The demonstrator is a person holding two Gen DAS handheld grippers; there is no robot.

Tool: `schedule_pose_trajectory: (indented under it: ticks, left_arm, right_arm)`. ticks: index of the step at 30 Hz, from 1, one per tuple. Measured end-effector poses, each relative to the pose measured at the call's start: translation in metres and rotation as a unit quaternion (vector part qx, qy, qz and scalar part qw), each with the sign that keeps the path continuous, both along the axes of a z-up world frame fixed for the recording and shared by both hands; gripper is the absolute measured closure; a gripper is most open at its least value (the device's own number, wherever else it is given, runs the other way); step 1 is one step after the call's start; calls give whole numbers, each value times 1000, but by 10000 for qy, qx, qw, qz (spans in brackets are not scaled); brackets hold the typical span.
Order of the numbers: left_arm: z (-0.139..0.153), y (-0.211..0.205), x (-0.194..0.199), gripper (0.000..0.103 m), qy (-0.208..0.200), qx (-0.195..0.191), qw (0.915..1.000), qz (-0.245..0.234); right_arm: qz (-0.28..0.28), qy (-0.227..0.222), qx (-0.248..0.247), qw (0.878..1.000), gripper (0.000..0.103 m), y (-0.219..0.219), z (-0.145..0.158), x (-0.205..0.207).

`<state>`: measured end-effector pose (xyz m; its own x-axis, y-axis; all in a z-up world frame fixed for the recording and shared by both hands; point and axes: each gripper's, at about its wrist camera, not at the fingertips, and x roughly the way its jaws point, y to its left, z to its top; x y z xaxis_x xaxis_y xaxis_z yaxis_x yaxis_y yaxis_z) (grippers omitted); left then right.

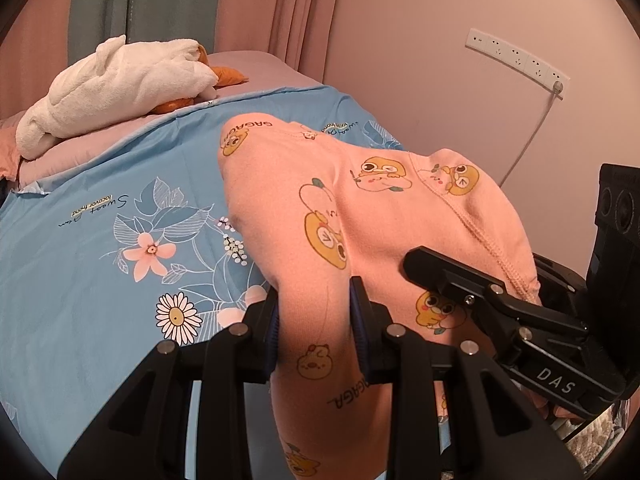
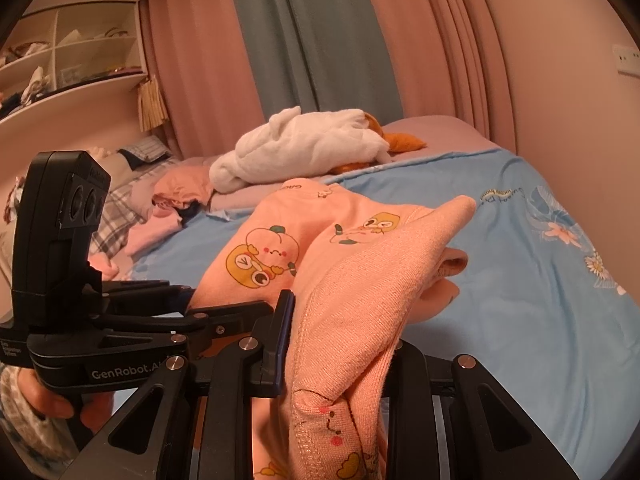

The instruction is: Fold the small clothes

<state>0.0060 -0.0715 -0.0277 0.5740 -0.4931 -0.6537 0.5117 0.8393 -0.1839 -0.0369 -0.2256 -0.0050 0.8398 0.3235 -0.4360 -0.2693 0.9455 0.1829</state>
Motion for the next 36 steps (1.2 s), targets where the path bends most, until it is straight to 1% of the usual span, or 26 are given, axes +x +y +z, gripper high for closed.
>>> schedule_pose_trajectory:
  ticks: [36]
  left_arm:
    - [-37,-21,62,73,306,183,9994,8]
  right_arm:
    - [-90,419,-53,9991,75,-14,-27,63]
